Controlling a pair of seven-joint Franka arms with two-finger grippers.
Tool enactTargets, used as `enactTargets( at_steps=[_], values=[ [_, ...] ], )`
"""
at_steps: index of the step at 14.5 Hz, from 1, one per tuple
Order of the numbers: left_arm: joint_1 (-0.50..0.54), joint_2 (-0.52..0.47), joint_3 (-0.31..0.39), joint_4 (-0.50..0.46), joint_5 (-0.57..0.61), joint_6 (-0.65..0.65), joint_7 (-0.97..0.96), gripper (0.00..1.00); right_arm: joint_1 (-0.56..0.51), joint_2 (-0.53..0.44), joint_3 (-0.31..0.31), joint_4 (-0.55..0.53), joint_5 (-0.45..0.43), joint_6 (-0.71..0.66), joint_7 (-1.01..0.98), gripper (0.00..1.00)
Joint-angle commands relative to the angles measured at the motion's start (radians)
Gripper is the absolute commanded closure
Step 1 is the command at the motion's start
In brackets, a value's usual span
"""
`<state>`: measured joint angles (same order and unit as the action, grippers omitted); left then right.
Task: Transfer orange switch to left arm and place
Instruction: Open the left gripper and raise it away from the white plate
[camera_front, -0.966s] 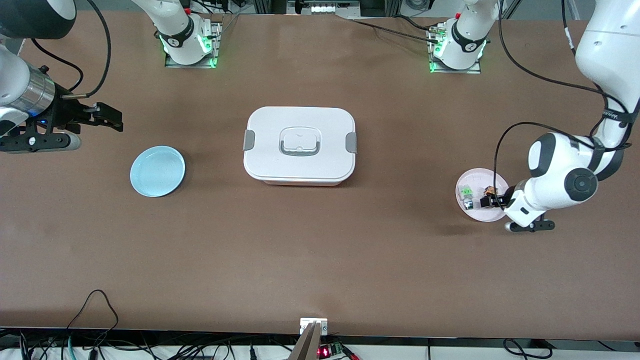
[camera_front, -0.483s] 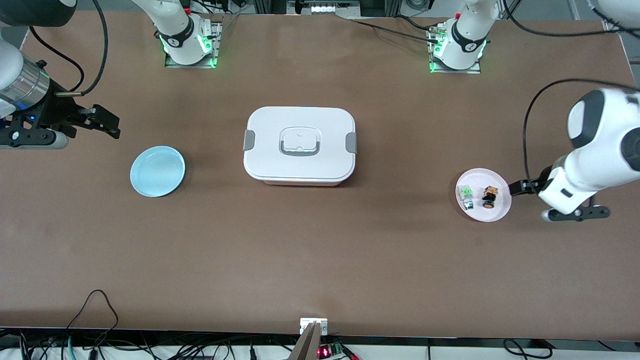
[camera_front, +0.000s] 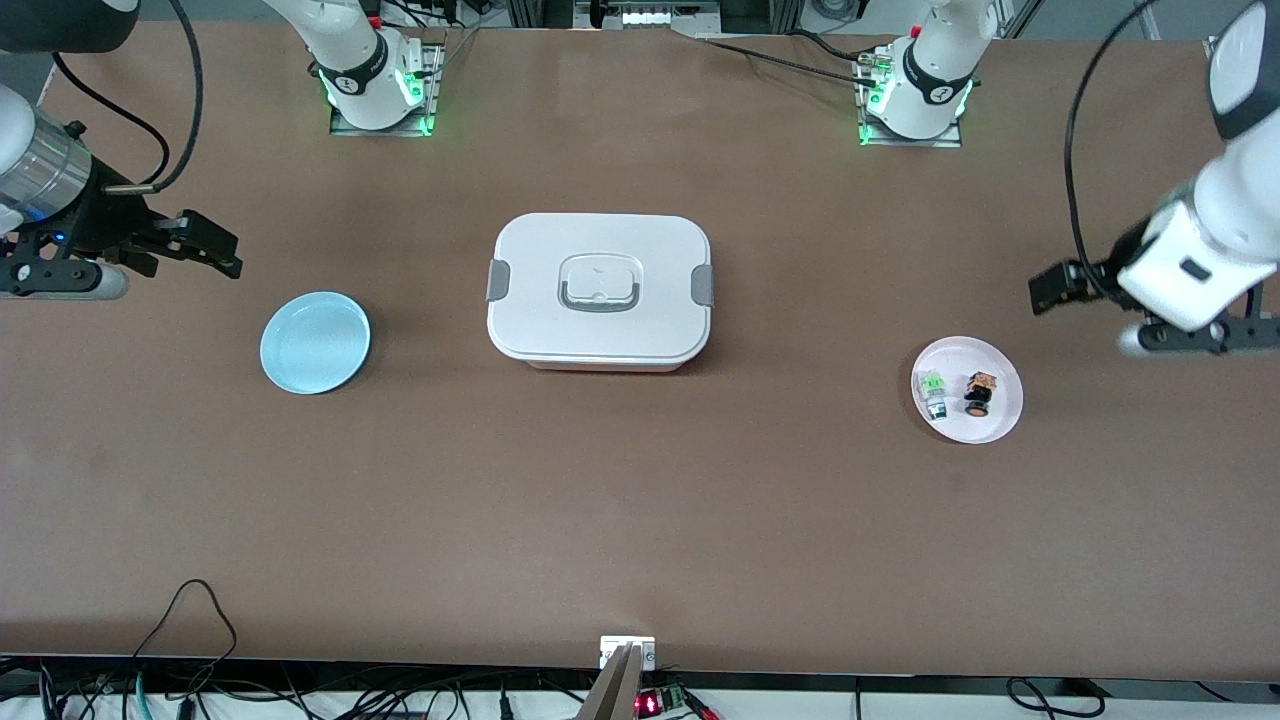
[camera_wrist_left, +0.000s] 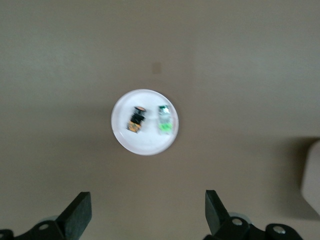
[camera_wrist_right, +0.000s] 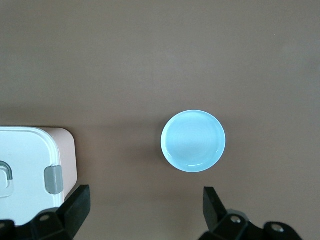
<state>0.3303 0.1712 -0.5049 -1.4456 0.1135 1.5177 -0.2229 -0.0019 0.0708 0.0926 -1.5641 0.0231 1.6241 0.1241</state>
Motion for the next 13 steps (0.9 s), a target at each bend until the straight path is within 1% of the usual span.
enactTargets(
  at_steps=[1, 2, 3, 5, 6, 7, 13],
  values=[
    [-0.288, -0.117, 0.347, -0.062, -0.095, -0.016, 0.033, 0.00, -0.015, -0.009, -0.001, -0.008, 0.023, 0.006, 0.003, 0.00],
    [-0.345, -0.139, 0.427, -0.096, -0.113, -0.004, 0.039, 0.00, -0.015, -0.009, -0.001, -0.001, 0.012, 0.003, 0.002, 0.00],
    [-0.371, -0.159, 0.477, -0.134, -0.115, 0.022, 0.049, 0.00, -0.015, -0.009, -0.001, 0.013, 0.011, -0.007, 0.002, 0.00],
    [-0.392, -0.217, 0.529, -0.224, -0.115, 0.099, 0.109, 0.00, -0.015, -0.008, -0.001, 0.027, 0.002, -0.030, 0.002, 0.00],
    [-0.389, -0.226, 0.528, -0.234, -0.115, 0.108, 0.137, 0.00, -0.015, -0.008, -0.001, 0.029, -0.017, -0.035, 0.003, 0.00],
    [-0.386, -0.225, 0.526, -0.223, -0.115, 0.108, 0.145, 0.00, -0.012, -0.008, 0.001, 0.027, -0.029, -0.036, 0.003, 0.00],
    [-0.378, -0.222, 0.522, -0.214, -0.117, 0.110, 0.145, 0.00, -0.012, 0.001, 0.004, 0.053, -0.029, -0.050, 0.000, 0.00]
  ],
)
